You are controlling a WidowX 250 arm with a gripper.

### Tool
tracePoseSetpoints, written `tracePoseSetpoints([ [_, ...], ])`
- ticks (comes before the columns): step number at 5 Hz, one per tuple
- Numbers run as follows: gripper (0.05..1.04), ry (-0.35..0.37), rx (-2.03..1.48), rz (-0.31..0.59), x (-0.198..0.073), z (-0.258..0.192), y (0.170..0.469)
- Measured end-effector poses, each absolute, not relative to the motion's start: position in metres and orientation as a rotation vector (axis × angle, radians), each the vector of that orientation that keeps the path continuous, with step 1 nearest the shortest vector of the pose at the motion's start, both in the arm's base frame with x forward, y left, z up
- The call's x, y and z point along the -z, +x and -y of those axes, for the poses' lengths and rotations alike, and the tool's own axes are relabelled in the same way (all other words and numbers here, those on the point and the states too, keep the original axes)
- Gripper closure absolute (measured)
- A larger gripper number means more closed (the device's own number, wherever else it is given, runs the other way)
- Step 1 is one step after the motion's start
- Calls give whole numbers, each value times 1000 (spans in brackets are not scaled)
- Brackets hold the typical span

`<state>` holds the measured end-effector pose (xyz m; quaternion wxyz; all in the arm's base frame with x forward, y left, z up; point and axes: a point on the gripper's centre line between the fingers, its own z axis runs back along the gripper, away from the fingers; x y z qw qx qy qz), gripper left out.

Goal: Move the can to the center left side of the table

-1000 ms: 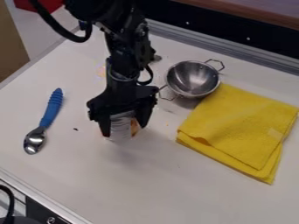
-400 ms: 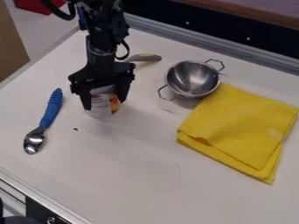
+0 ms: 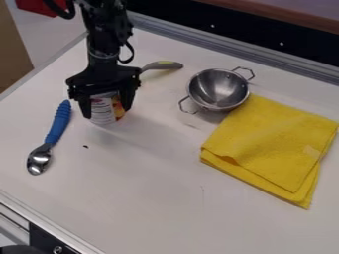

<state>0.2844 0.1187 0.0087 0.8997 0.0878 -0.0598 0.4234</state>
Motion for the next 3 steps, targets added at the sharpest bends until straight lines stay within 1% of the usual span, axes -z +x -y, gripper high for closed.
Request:
tracePoseSetpoints([
  [1, 84, 159, -766, 87, -5, -90, 271],
  [2, 84, 107, -634, 104, -26, -59, 275],
  [3, 84, 80, -459, 118, -28, -24, 283],
])
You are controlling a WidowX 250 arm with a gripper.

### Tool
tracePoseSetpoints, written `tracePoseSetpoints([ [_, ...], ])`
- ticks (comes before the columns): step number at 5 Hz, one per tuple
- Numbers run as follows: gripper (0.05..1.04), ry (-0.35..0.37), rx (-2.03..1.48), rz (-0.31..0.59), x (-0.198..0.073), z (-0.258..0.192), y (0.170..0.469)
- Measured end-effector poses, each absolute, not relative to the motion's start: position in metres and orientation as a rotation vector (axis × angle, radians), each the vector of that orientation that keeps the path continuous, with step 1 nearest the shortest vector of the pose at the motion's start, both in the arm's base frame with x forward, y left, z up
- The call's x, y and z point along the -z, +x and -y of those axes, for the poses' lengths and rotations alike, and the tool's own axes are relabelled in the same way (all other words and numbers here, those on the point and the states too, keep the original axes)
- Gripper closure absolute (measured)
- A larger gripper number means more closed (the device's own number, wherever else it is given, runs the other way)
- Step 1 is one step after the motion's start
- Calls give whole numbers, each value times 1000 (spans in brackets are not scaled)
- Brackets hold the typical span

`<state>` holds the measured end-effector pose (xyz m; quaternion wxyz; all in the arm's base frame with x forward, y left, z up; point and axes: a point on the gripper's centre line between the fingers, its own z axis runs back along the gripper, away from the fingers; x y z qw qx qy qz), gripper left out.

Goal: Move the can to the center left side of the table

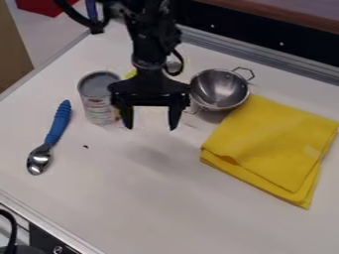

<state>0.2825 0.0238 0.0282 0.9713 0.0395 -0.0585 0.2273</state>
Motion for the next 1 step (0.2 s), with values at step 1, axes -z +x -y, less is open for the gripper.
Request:
tracePoseSetpoints([
  [1, 84, 51, -308, 134, -31, 7, 304],
])
